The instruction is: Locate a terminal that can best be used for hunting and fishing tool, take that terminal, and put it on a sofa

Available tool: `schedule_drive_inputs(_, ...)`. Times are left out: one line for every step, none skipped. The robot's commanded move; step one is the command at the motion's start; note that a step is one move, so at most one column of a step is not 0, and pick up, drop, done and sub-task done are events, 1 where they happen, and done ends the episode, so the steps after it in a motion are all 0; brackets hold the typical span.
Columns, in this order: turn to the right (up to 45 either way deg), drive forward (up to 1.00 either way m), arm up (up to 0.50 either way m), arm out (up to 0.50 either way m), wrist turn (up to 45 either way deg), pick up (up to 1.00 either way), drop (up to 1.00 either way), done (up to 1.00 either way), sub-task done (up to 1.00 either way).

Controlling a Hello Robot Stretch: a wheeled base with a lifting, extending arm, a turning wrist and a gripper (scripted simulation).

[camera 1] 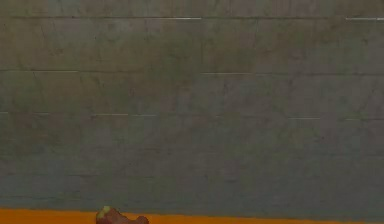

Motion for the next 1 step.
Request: schedule_drive_inputs(36.0,0.00,0.00,0.00,0.0,0.00,0.00,0.00,0.00)
